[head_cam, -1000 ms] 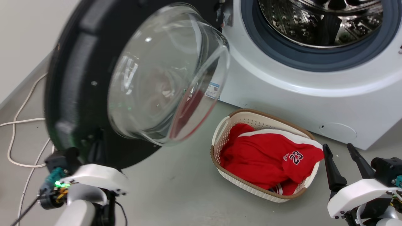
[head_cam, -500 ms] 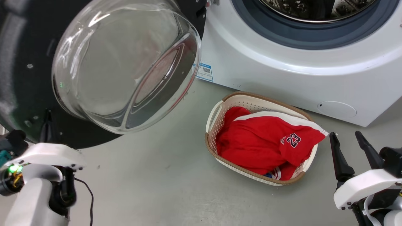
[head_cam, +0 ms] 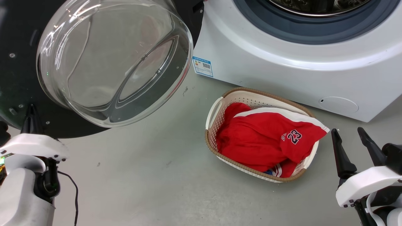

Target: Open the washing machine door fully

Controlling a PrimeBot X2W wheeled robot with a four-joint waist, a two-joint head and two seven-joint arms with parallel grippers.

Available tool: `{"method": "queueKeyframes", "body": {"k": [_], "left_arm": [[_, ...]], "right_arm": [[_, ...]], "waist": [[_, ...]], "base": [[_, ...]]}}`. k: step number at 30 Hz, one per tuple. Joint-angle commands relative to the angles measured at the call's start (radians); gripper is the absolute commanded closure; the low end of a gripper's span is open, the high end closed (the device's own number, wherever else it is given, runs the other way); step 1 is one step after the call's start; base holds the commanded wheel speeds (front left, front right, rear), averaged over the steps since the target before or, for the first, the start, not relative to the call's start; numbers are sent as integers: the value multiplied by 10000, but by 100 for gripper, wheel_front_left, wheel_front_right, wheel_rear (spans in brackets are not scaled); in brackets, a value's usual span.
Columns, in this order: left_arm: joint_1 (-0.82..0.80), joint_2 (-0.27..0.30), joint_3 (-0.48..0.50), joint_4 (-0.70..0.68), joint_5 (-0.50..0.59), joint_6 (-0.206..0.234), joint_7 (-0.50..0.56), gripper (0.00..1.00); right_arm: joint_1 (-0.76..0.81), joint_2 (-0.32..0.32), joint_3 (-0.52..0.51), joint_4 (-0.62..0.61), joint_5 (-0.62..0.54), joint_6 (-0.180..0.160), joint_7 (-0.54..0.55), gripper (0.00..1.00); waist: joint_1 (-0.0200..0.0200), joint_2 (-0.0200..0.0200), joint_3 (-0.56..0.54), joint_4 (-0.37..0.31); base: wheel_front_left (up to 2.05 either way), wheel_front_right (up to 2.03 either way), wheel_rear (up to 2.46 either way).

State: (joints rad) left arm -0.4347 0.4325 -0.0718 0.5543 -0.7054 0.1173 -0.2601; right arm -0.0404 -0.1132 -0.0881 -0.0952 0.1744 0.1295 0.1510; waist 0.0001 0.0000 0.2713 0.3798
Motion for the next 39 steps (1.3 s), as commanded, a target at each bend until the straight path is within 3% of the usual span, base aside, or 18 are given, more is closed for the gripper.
{"method": "queueKeyframes", "body": {"k": [1,12,22,23,25,26,39], "left_arm": [[-128,-73,87,88,140,-49,-59,100],[1186,-696,492,-1147,1143,-78,-50,100],[3160,-1372,-3,-3142,2282,405,-44,99],[3327,-1434,-121,-3286,2353,441,9,63],[3536,-1491,-313,-3604,2452,516,147,5],[3655,-1531,-406,-3758,2509,570,189,0],[4223,-1423,-1193,-5190,3043,833,952,0]], "right_arm": [[-142,-19,2,-45,-74,23,26,0],[97,205,55,300,38,23,-359,0],[419,450,284,632,102,23,-656,0],[455,471,305,676,115,23,-692,0],[505,490,322,722,155,23,-738,0],[537,504,352,758,210,23,-765,0],[744,577,551,749,176,23,-965,0]], "waist": [[-1,0,-54,4],[-1,0,-711,-57],[-1,0,-1649,-151],[-1,0,-1741,-179],[-1,0,-1882,-247],[-1,0,-1953,-288],[-1,0,-2433,-1080]], "base": [[0,0,0],[0,0,0],[0,0,0],[0,0,0],[0,0,0],[0,0,0],[0,0,0]]}}
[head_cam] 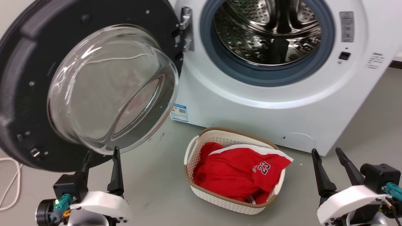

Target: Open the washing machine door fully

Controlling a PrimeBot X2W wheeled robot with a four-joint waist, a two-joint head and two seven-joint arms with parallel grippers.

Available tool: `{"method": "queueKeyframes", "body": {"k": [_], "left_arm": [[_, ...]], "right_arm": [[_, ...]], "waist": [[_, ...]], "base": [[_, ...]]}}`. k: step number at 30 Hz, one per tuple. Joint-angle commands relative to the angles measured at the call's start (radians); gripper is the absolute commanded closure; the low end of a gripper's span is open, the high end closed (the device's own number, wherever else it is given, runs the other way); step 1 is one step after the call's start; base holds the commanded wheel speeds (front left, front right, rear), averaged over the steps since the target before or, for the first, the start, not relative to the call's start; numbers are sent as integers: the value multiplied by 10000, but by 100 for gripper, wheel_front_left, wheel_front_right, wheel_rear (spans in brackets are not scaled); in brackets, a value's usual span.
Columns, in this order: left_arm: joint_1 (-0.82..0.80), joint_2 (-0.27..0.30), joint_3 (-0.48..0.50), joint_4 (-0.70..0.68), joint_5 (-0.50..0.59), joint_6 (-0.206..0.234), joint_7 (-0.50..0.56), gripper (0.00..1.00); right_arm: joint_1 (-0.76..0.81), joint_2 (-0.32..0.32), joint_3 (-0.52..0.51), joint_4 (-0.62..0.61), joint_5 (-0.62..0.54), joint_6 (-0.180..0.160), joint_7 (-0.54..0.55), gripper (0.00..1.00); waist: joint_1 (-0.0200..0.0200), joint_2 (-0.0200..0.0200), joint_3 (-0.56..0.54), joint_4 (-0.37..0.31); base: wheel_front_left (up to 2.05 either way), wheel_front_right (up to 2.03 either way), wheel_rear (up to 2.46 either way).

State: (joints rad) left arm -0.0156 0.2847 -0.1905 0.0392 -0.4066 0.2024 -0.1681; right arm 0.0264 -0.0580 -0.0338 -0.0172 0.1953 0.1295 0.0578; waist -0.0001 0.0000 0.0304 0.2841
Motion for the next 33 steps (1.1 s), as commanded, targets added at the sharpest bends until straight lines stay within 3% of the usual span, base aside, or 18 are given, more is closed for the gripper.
{"method": "queueKeyframes", "body": {"k": [1,19,33], "left_arm": [[3,9,-89,-109,81,-34,52,0],[-647,205,-796,111,402,-306,470,0],[-615,141,-855,322,308,-146,382,0]], "right_arm": [[57,27,-4,-36,-41,23,-41,0],[-134,55,5,-118,-235,23,-131,0],[-222,-71,-61,-9,-271,23,-234,0]], "waist": [[1,0,-32,-216],[1,0,-54,-2546],[1,0,-85,-3022]], "base": [[0,0,0],[0,0,0],[0,0,0]]}}
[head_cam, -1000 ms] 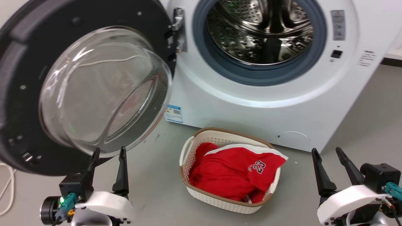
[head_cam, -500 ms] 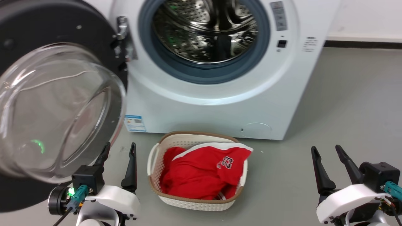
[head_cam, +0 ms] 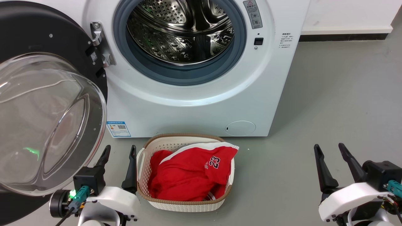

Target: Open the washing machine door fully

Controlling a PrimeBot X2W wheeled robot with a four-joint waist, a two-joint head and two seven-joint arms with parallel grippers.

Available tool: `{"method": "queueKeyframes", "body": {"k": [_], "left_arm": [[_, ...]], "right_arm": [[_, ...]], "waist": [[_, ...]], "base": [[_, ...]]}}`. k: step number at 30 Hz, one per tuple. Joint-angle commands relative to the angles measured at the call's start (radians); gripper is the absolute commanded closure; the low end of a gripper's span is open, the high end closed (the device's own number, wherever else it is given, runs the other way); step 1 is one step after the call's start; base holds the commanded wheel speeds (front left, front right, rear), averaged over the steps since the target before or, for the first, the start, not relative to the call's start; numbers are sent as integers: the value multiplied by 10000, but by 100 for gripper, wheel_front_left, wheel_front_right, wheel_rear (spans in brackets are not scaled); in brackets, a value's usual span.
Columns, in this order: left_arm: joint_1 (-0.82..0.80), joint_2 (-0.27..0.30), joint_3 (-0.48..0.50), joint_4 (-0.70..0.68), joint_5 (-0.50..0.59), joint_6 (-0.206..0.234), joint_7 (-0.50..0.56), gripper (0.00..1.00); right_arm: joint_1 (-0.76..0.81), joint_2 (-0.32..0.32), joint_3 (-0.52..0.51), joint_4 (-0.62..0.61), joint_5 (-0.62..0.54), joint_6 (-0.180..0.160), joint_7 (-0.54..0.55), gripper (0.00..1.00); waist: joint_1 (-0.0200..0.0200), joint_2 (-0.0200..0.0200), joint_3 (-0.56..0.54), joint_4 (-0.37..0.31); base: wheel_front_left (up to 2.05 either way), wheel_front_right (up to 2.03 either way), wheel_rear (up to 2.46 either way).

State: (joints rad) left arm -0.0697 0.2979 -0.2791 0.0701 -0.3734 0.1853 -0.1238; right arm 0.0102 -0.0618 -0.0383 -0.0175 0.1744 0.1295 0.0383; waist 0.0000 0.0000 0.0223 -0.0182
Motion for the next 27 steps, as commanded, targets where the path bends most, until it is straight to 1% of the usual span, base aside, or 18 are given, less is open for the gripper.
{"method": "queueKeyframes", "body": {"k": [1,9,17,18,20,27], "left_arm": [[-91,7,32,21,-30,36,-93,0],[-210,-36,18,115,-130,25,-163,0],[-324,-113,0,238,-272,-78,-305,0],[-174,-114,-4,252,-276,-72,-286,100],[-39,-207,-52,434,-295,-74,-281,100],[-55,-406,305,518,-1503,-358,-52,100]], "right_arm": [[-59,-32,-33,-10,-71,23,-43,0],[-52,-27,-15,-52,-72,23,-56,0],[-25,-40,-39,-58,-25,23,-64,0],[13,2,-29,6,-2,-2,-28,100],[113,29,-23,210,31,-2,-11,100],[-54,37,-130,472,1422,0,97,100]], "waist": [[0,0,-6,-1],[0,0,4,-23],[0,0,62,28],[0,0,62,21],[0,0,63,21],[0,0,49,29]], "base": [[0,0,0],[0,0,0],[0,0,0],[0,0,0],[0,0,0],[0,0,0]]}}
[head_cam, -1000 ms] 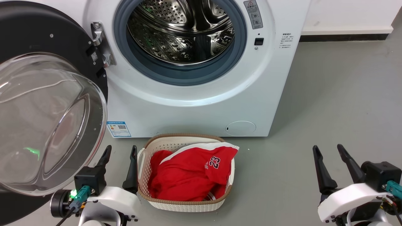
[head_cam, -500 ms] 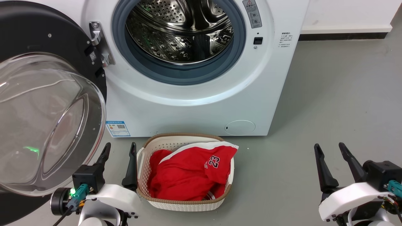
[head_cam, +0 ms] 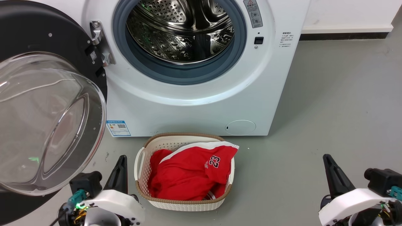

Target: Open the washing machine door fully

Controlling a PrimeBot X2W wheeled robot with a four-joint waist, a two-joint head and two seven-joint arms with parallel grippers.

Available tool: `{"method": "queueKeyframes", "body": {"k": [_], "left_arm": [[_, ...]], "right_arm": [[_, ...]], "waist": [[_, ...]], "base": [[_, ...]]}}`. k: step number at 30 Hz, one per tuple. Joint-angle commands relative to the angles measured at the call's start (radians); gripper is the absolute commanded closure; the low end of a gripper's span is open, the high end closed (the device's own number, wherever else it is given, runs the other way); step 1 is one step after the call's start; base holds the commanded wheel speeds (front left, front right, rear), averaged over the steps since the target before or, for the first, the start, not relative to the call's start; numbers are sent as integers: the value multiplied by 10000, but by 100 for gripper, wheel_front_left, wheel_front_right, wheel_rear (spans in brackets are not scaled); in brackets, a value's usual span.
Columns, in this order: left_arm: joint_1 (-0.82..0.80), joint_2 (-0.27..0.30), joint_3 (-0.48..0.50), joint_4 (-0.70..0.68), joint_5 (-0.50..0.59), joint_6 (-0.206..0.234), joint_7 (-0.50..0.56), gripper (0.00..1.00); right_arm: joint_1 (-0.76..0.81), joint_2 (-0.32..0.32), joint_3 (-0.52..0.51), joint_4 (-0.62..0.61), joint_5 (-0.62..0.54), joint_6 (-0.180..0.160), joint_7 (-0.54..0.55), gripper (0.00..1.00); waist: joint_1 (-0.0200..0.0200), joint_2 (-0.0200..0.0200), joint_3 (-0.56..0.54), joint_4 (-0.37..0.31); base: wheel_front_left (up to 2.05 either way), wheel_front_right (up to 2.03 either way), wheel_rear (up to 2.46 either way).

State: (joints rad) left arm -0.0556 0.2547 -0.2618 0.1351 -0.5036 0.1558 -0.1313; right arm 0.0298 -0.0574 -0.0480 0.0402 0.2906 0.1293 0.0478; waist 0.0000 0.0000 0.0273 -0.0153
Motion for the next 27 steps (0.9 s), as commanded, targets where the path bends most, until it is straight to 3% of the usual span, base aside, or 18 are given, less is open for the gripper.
{"method": "queueKeyframes", "body": {"k": [1,27], "left_arm": [[-204,0,182,-110,-365,-104,55,100],[-377,-614,1303,338,-3980,-1037,789,100]], "right_arm": [[-264,-6,-40,-78,450,2,9,100],[-656,19,-232,593,4689,7,205,100]], "waist": [[0,0,-3,2],[0,0,-57,36]], "base": [[0,0,0],[0,0,0]]}}
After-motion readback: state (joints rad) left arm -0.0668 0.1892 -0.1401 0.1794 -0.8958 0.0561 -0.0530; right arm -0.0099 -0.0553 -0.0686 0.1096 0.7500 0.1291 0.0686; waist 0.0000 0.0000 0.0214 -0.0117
